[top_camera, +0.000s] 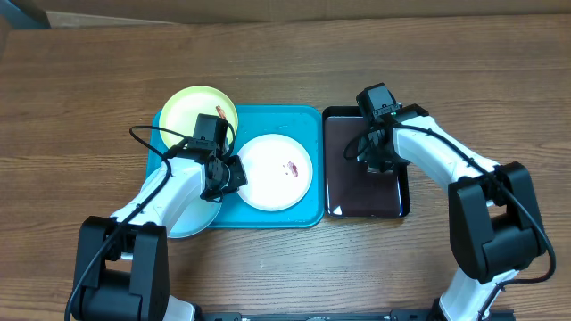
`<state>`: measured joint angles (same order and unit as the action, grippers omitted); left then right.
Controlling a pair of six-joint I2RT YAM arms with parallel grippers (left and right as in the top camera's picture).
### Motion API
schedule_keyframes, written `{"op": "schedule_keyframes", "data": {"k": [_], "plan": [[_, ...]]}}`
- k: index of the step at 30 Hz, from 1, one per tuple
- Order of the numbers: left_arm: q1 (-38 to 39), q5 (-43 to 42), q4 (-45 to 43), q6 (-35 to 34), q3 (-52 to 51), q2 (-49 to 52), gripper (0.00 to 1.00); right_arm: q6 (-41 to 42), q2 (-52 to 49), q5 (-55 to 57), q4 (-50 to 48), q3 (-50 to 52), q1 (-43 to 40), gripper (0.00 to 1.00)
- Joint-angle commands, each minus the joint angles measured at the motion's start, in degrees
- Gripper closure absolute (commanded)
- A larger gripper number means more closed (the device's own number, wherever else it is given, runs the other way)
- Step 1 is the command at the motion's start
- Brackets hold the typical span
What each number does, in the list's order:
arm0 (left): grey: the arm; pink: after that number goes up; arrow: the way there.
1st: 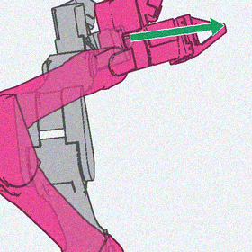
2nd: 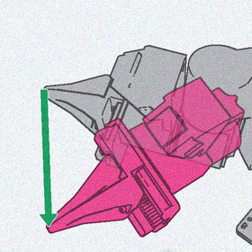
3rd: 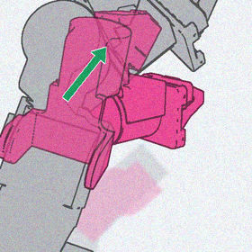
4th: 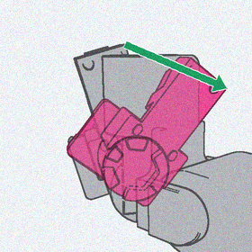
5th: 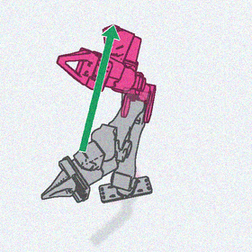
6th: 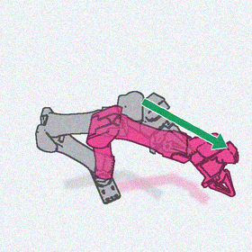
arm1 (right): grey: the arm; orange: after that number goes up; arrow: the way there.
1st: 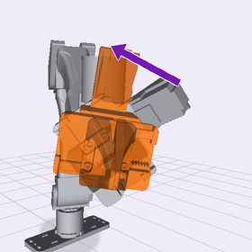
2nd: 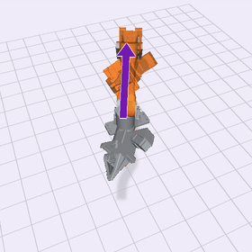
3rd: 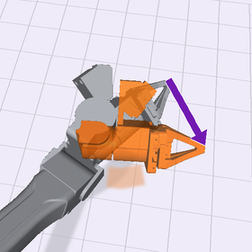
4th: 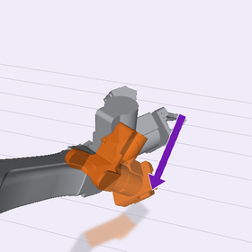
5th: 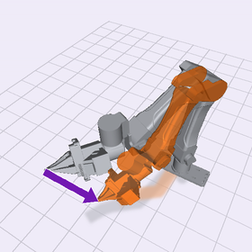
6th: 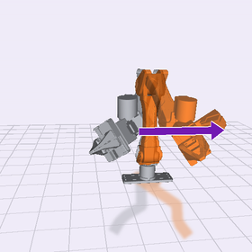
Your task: Clean dirty plates on tray and stack at the side
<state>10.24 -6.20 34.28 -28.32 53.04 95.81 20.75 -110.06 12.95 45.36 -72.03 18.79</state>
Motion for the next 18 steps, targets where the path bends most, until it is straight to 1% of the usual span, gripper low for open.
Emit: {"op": "schedule_keyframes", "data": {"k": [1, 4, 7, 18], "plan": [[-0.09, 0.63, 0.39, 1.11, 0.74, 0.28, 0.96, 0.31, -0.66, 0.96, -0.70, 0.07, -0.26, 0.36], [-0.09, 0.66, 0.39, 1.11, 0.74, 0.28, 0.96, 0.28, -0.63, 0.98, -0.70, 0.07, -0.28, 0.37], [-0.09, 0.66, 0.39, 1.11, 0.74, 0.28, 0.96, 0.31, -0.66, 1.18, -0.79, 0.07, -0.28, 0.40], [-0.09, 0.66, 0.39, 1.11, 0.74, 0.28, 0.96, 0.28, -0.59, 0.33, 0.17, -0.09, -2.97, 0.39]]}}
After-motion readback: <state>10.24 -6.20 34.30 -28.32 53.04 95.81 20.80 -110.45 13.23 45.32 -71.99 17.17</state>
